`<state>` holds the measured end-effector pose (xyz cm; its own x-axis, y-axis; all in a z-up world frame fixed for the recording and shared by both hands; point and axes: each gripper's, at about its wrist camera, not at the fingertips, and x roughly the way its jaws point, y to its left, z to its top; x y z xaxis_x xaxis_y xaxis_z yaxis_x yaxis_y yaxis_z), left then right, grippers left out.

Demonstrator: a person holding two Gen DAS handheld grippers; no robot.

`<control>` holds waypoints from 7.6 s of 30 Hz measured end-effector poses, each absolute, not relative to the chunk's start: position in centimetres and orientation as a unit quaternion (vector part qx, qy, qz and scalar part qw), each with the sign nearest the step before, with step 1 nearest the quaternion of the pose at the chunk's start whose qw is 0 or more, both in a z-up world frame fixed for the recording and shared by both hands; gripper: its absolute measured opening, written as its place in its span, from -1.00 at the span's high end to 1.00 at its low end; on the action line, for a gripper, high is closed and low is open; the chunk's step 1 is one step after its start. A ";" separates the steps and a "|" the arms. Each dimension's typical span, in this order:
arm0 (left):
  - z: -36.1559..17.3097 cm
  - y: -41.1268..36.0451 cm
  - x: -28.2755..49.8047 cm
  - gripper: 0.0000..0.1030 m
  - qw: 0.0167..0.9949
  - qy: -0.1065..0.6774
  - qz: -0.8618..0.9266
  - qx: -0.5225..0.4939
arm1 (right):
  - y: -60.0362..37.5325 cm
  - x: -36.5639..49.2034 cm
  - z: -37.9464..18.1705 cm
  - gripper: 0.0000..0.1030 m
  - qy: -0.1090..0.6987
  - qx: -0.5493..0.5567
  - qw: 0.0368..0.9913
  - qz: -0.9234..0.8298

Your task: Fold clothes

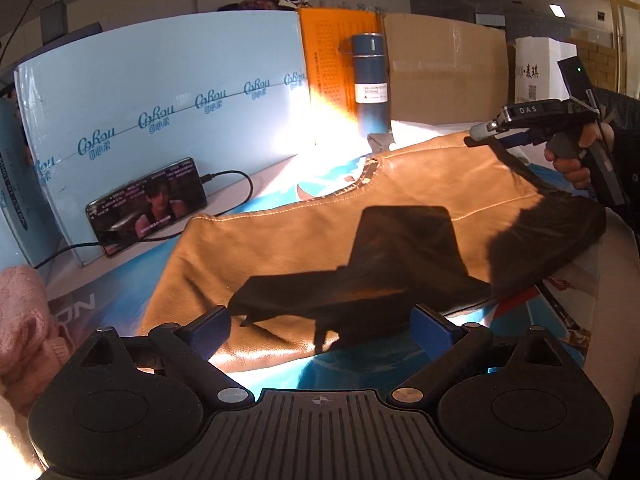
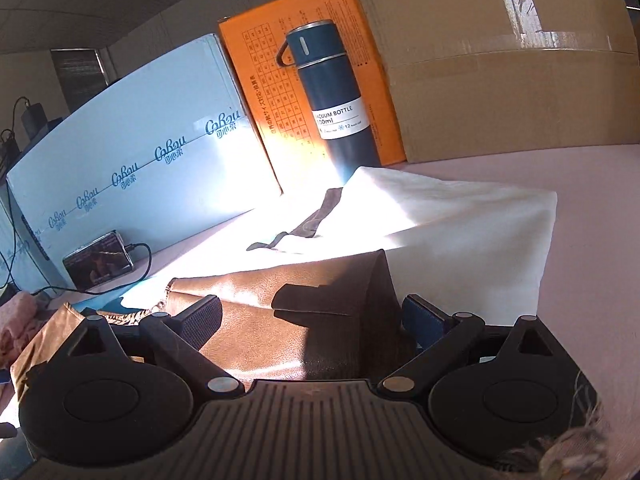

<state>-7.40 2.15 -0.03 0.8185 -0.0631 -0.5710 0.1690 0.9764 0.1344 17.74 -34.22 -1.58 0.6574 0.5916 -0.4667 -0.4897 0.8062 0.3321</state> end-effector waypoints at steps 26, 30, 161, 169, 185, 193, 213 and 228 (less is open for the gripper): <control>-2.8 12.6 1.3 -0.99 0.940 0.338 -0.024 0.024 | -30.3 18.3 -1.6 -0.87 0.284 0.041 0.900 0.327; -2.8 13.9 1.4 -1.00 0.940 0.341 -0.020 0.017 | -29.8 17.1 -0.4 -0.78 0.264 0.035 0.899 0.348; -2.0 4.6 -9.0 0.84 0.951 0.271 -0.140 0.045 | -40.3 -13.8 -8.6 -0.78 0.313 0.284 0.847 0.322; -2.0 4.9 -9.4 0.84 0.954 0.261 -0.145 0.032 | -39.5 -14.3 -9.1 0.76 0.297 0.282 0.860 0.305; -2.0 4.8 -8.5 0.73 0.953 0.278 -0.099 0.063 | -36.2 -6.6 -4.1 0.81 0.274 0.113 0.913 0.279; -2.5 5.5 -7.5 -0.12 0.947 0.300 -0.096 0.061 | -37.6 -3.1 -3.9 -0.29 0.259 0.166 0.931 0.196; -2.8 6.3 -6.7 -0.97 0.943 0.321 -0.075 0.037 | -33.2 0.0 -3.5 0.79 0.307 0.074 0.932 0.178; -1.5 5.1 -10.4 -0.97 0.955 0.264 -0.059 0.123 | -37.7 -8.8 -4.7 -0.56 0.270 0.186 0.918 0.223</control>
